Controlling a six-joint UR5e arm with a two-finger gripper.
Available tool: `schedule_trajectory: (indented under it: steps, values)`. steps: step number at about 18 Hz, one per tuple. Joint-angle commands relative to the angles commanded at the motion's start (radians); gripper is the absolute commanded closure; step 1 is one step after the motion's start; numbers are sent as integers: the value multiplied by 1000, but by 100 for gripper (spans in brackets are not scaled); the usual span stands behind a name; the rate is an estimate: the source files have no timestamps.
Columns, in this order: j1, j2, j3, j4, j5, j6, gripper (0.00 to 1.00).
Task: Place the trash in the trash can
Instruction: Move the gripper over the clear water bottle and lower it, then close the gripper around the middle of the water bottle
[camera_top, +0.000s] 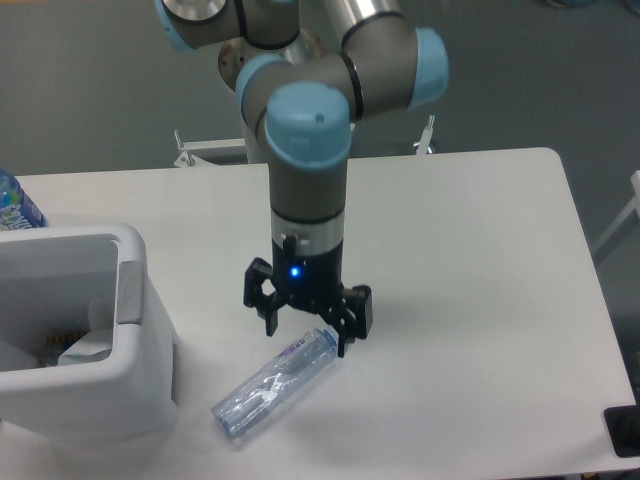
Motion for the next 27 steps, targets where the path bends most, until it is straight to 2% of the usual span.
schedule_trajectory:
  steps: [10,16,24,27]
  values:
    - [-40,-118,-38,8,-2,3,0]
    - [-67,-147,-67,9,0,-20,0]
    - [-69,-180,-92,86,2,-26,0]
    - [-69,-196,-84,95,2,-21,0]
